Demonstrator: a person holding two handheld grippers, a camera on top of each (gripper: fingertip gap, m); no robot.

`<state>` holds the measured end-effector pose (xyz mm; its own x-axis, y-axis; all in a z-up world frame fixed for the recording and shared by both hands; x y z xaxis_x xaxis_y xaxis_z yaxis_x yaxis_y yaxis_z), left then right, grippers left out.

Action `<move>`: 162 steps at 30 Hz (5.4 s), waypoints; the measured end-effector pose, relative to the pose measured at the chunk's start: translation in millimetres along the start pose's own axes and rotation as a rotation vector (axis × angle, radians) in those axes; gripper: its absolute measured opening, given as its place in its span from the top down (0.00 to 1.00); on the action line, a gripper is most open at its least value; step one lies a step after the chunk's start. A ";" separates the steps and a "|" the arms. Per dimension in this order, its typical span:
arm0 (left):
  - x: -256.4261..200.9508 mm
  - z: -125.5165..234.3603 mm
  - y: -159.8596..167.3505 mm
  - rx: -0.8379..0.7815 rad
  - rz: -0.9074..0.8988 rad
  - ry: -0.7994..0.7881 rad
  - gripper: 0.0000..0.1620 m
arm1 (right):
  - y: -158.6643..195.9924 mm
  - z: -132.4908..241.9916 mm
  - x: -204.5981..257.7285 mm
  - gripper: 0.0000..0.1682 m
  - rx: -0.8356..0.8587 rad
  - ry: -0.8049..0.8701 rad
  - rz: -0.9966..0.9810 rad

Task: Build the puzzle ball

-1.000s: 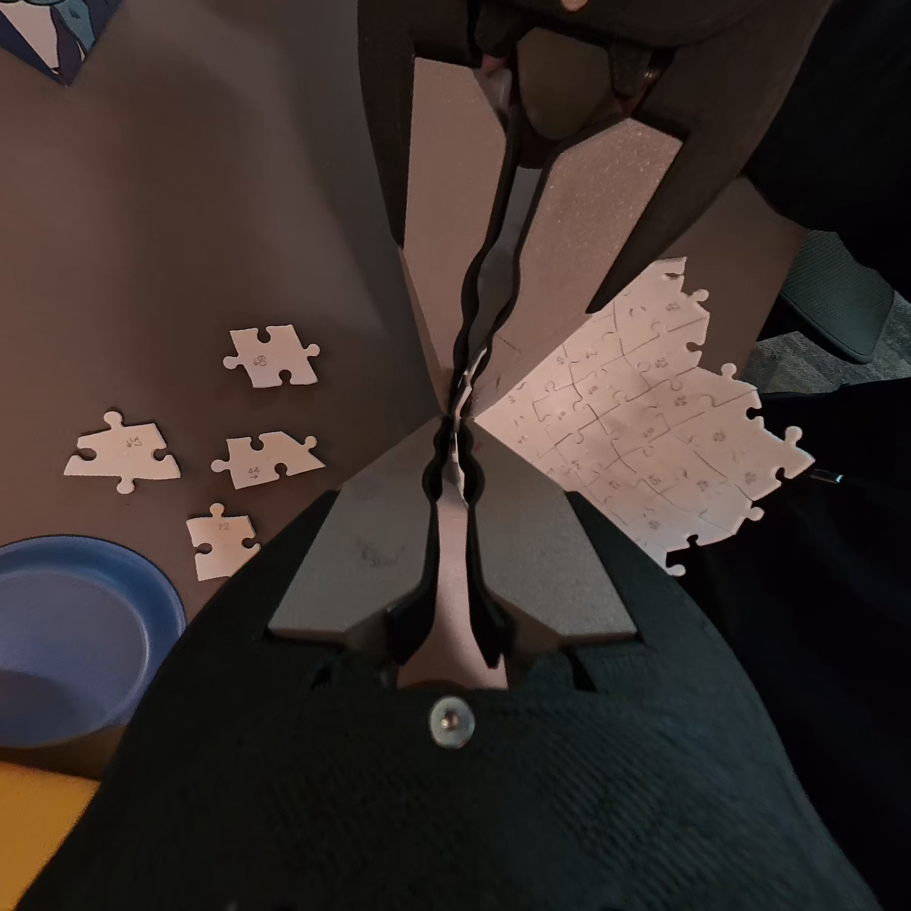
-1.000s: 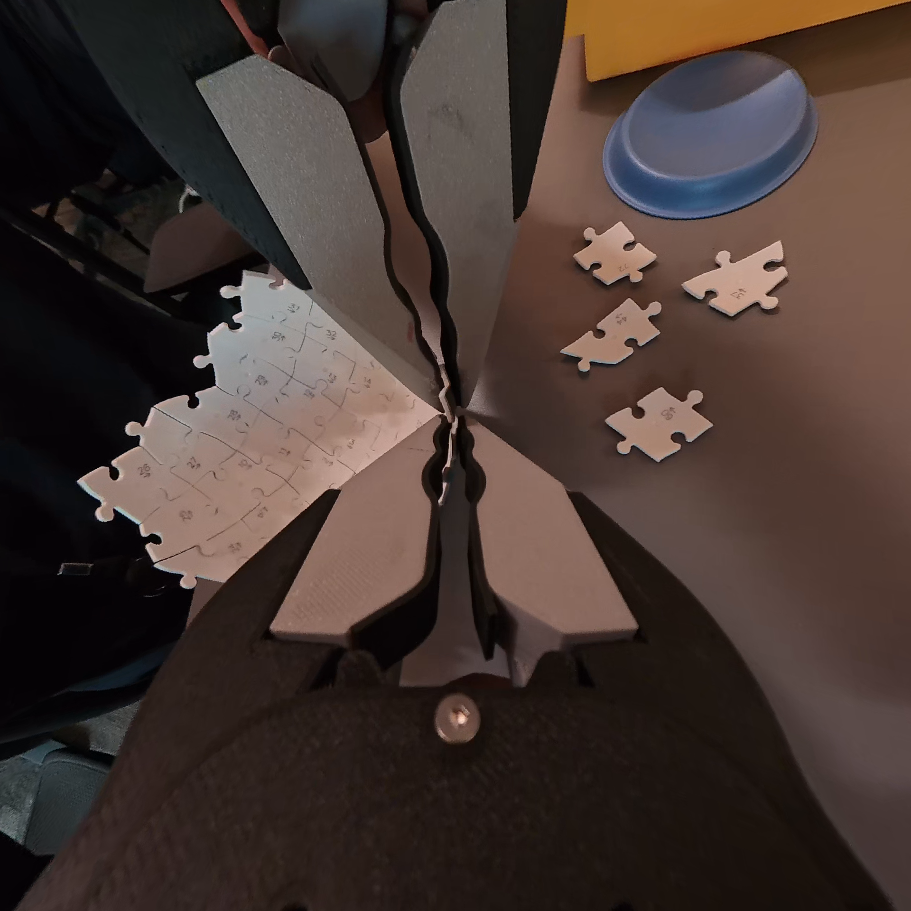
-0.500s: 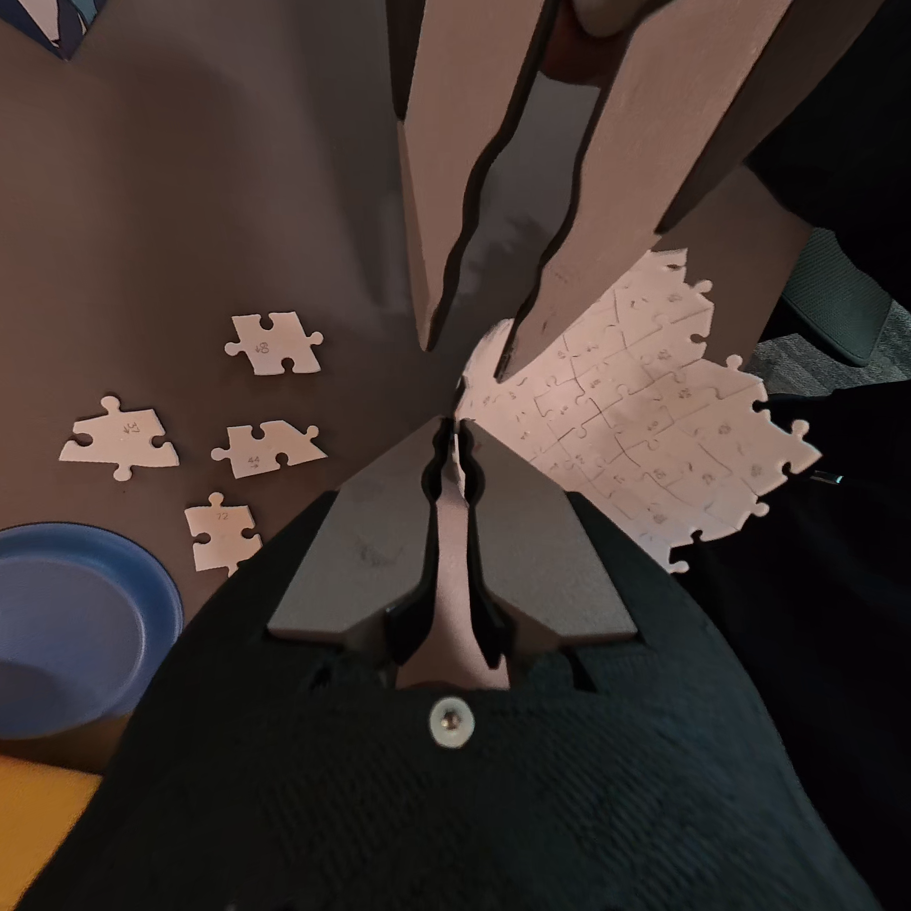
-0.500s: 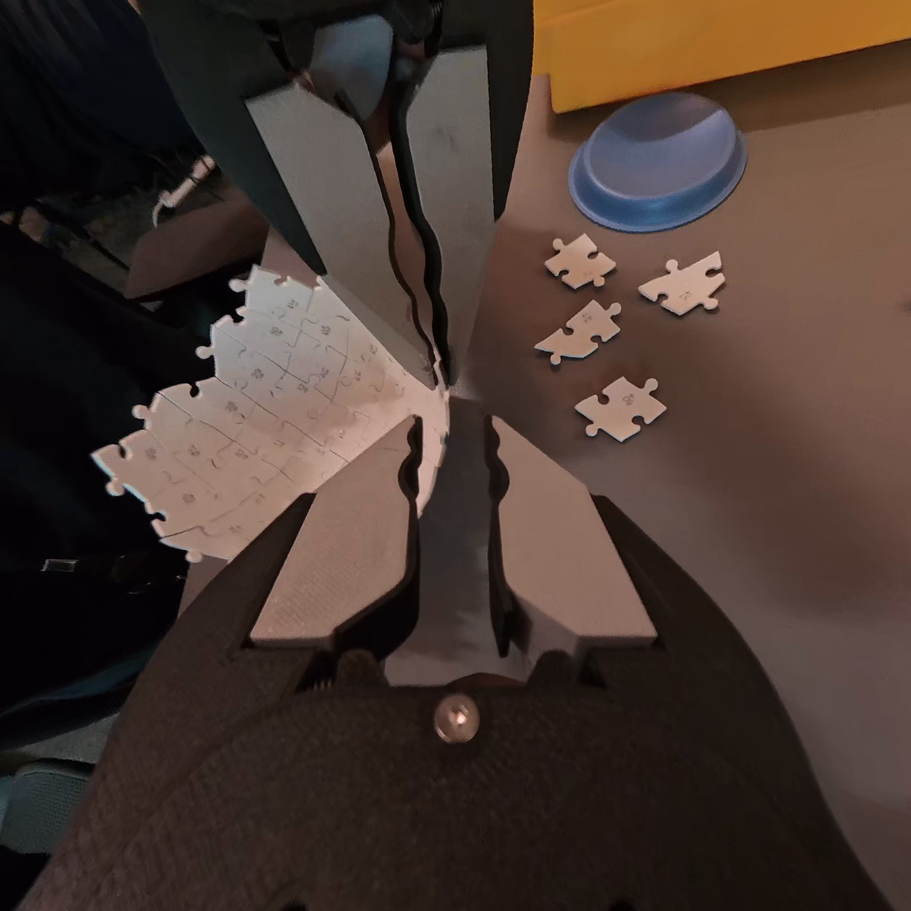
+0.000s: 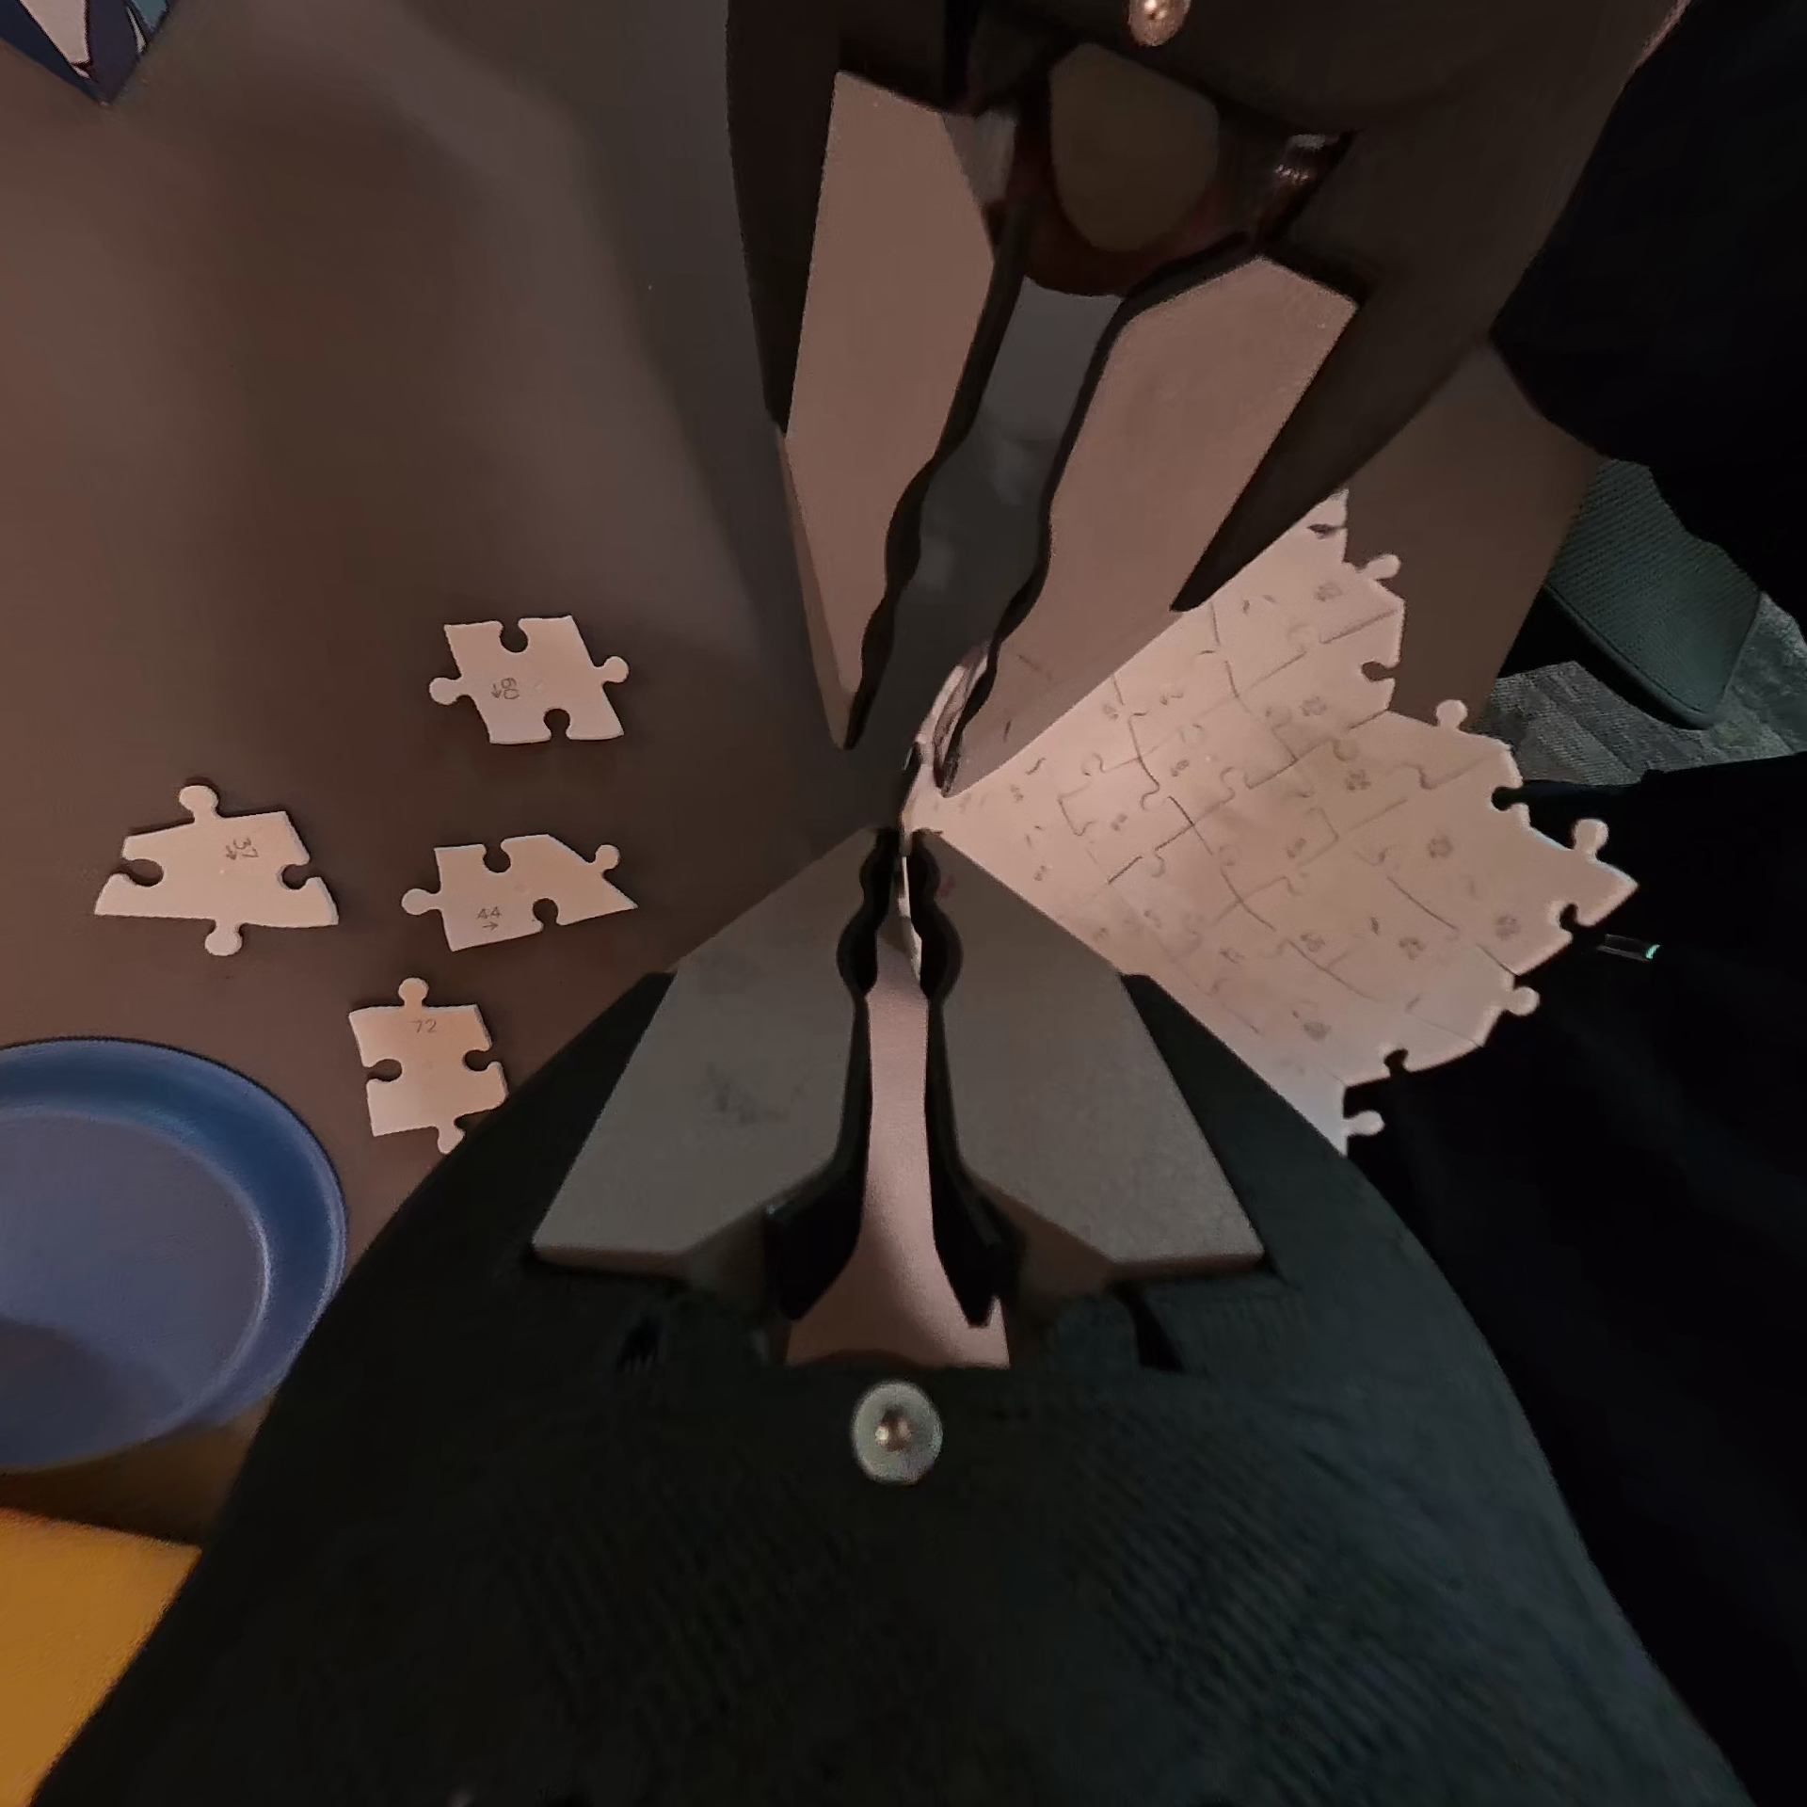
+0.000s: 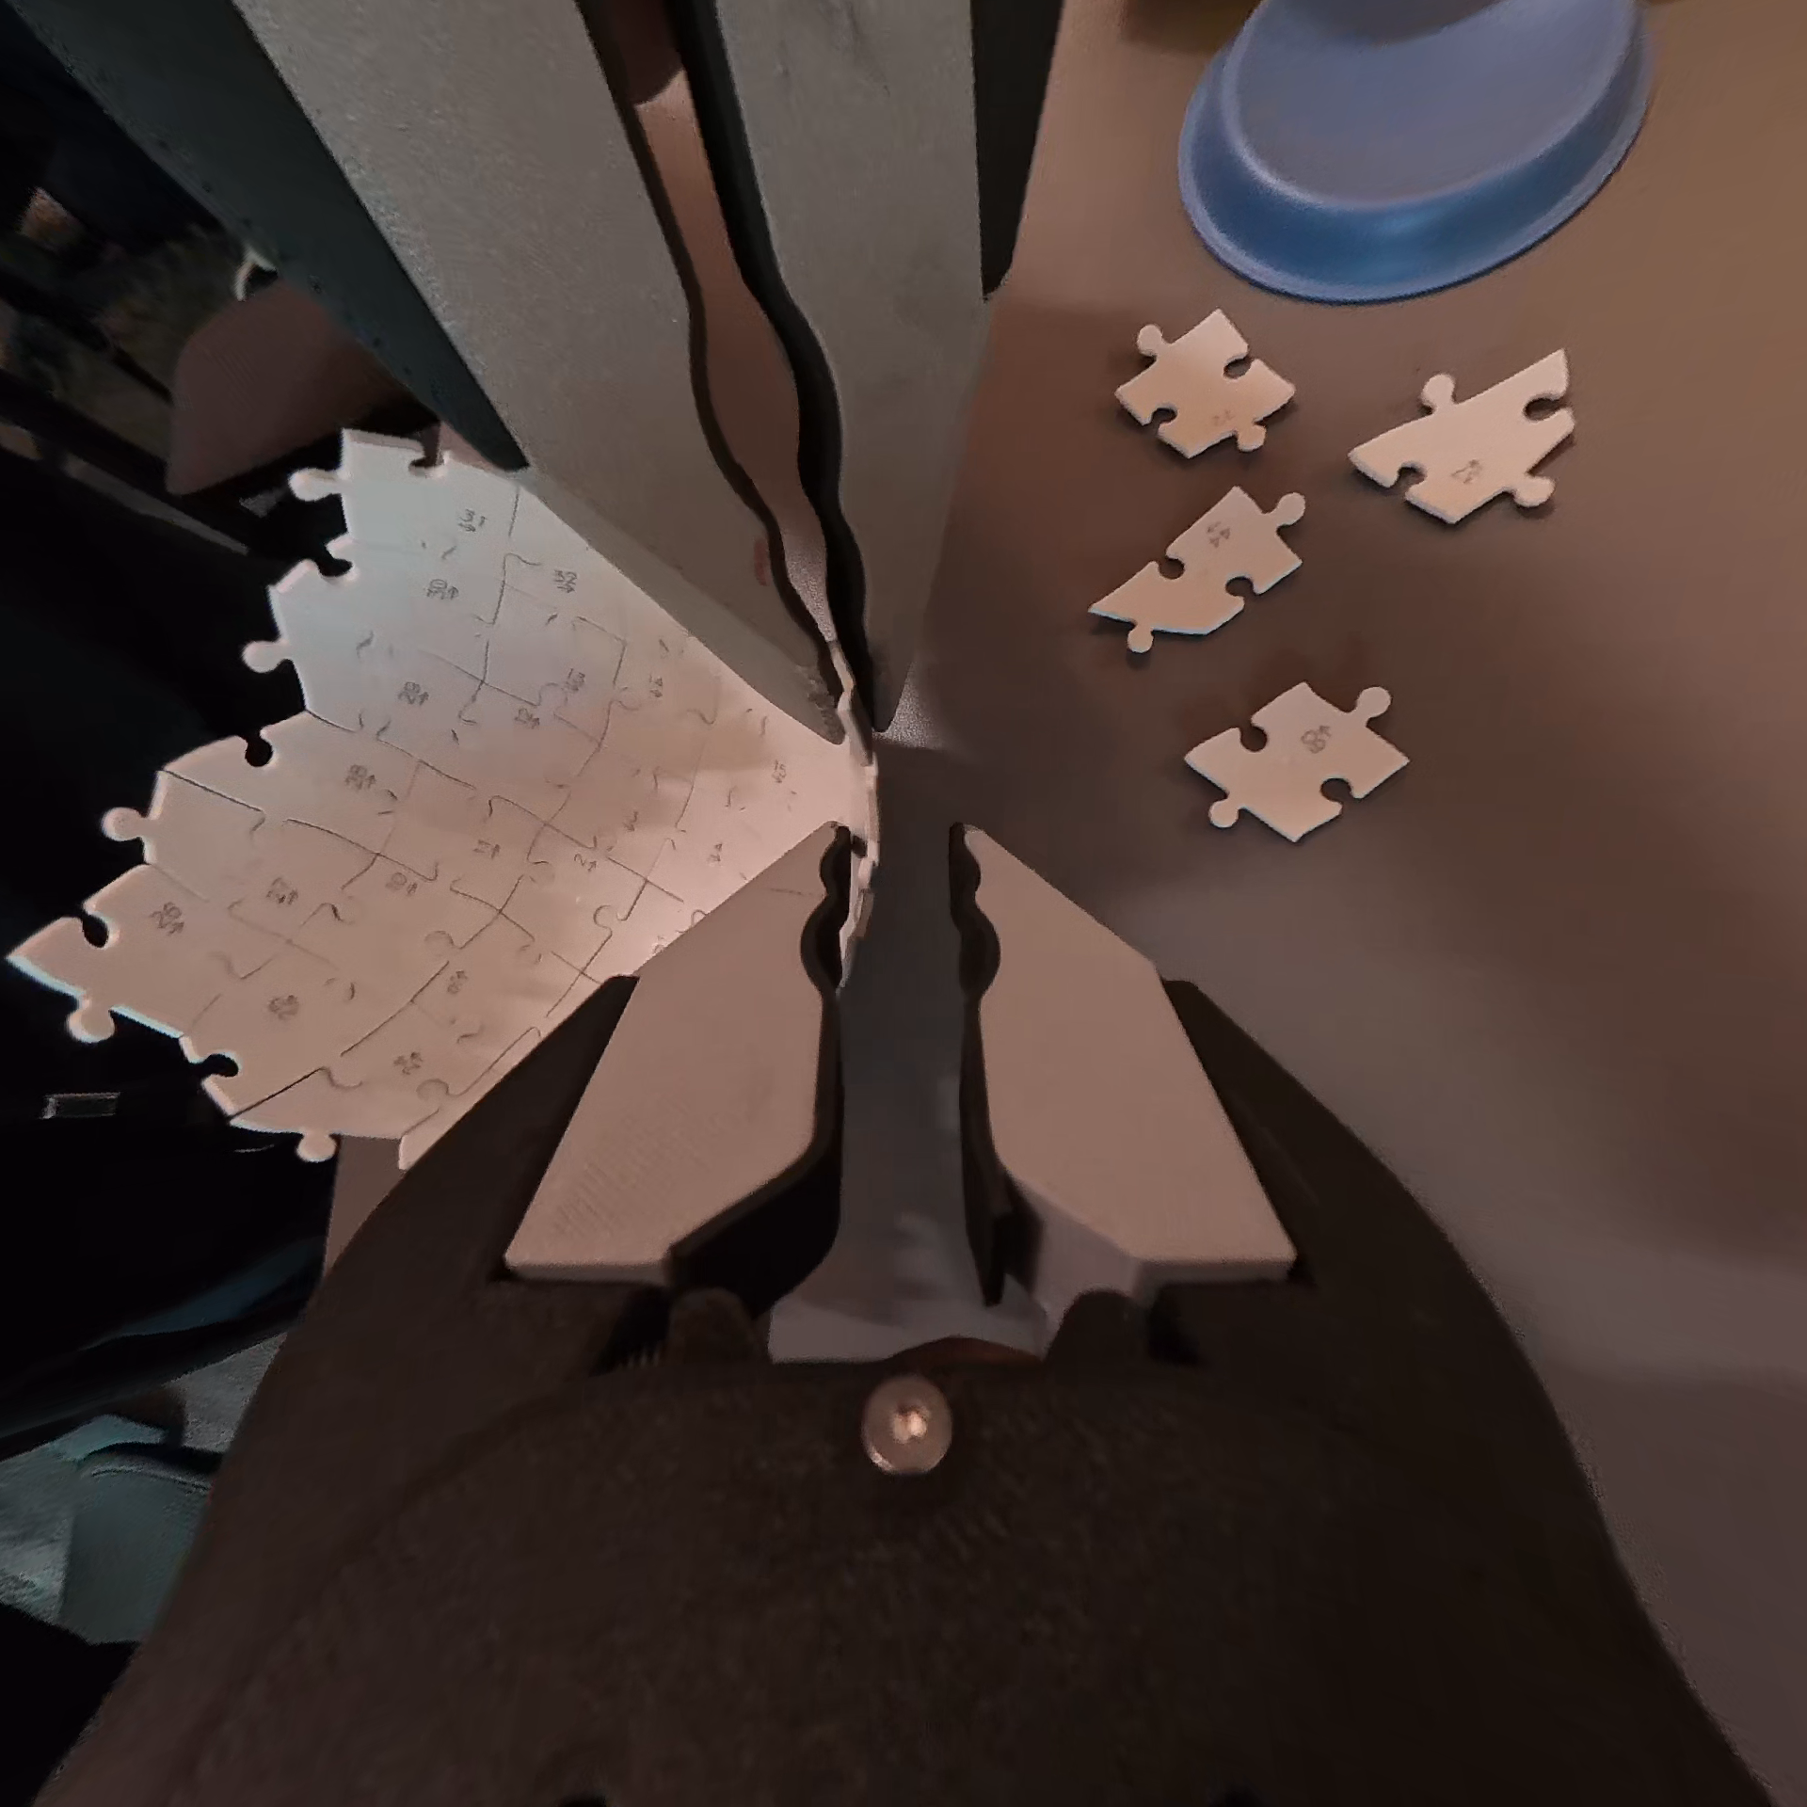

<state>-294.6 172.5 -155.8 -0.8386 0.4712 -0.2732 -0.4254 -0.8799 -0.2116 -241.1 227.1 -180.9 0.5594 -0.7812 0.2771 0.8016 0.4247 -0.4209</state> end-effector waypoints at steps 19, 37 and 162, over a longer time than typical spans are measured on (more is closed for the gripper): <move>-2.5 2.3 0.9 -0.001 0.005 -0.003 0.99 | -1.3 0.0 4.7 1.00 -0.009 -0.104 -0.011; -1.8 0.7 4.4 -0.010 0.008 -0.032 0.99 | -2.3 12.6 6.4 0.92 -0.075 -0.098 -0.014; 105.0 81.7 -13.8 -0.987 0.200 -0.144 0.73 | 34.2 24.3 -94.7 0.70 -0.219 0.611 -0.308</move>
<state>-404.6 229.1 -104.9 -0.9245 0.2514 -0.2866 0.1432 -0.4677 -0.8722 -261.5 326.7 -200.6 0.0456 -0.9944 -0.0950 0.8073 0.0927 -0.5828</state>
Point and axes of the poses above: each gripper's, where its closed fingertips meet, z back along the fingers, y out of its underside, x = y × z across the jaws, the point moved 6 cm from there along z, back along the fingers, and after that the axes turned 15 degrees about x, right-handed, at the moved point
